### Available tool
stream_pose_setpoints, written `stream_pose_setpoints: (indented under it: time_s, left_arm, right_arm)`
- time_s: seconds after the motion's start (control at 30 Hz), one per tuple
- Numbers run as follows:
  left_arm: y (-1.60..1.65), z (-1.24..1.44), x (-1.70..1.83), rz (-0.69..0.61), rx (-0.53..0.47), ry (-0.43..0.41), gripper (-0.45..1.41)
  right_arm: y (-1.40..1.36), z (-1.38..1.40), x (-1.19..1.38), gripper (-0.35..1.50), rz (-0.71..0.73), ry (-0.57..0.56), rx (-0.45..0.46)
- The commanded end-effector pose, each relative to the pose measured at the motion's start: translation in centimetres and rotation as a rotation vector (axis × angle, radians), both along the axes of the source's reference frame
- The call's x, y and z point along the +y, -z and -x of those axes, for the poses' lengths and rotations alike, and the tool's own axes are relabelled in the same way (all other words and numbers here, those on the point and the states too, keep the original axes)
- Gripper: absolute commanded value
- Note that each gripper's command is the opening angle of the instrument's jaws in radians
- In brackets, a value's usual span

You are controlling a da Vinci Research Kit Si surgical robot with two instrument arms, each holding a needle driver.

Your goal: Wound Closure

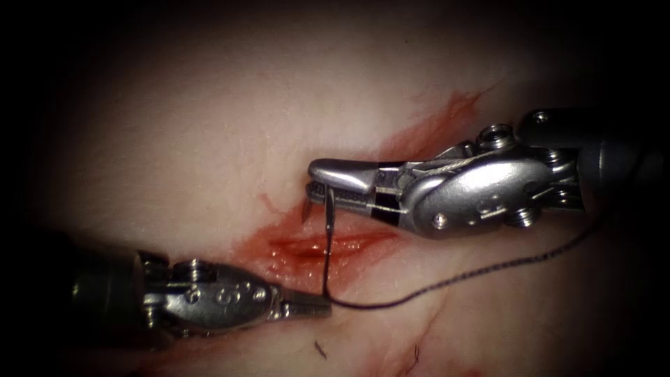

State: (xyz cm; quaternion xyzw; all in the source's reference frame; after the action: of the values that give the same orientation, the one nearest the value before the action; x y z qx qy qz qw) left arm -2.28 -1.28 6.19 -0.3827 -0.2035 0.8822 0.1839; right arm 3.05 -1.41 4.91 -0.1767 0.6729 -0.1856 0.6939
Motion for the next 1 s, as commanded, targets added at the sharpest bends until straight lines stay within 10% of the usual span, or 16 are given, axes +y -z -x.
stream_pose_setpoints:
  time_s: [0.03,1.0]
  left_arm:
    - [-0.05,0.05,-0.02,0.000,0.000,0.000,-0.20]
    - [0.35,0.08,0.26,-0.033,-0.055,0.100,-0.15]
  right_arm:
    - [-0.02,-0.08,0.04,-0.35,-0.007,0.000,0.002]
    - [0.28,-0.03,0.22,-0.35,-0.075,-0.013,0.023]
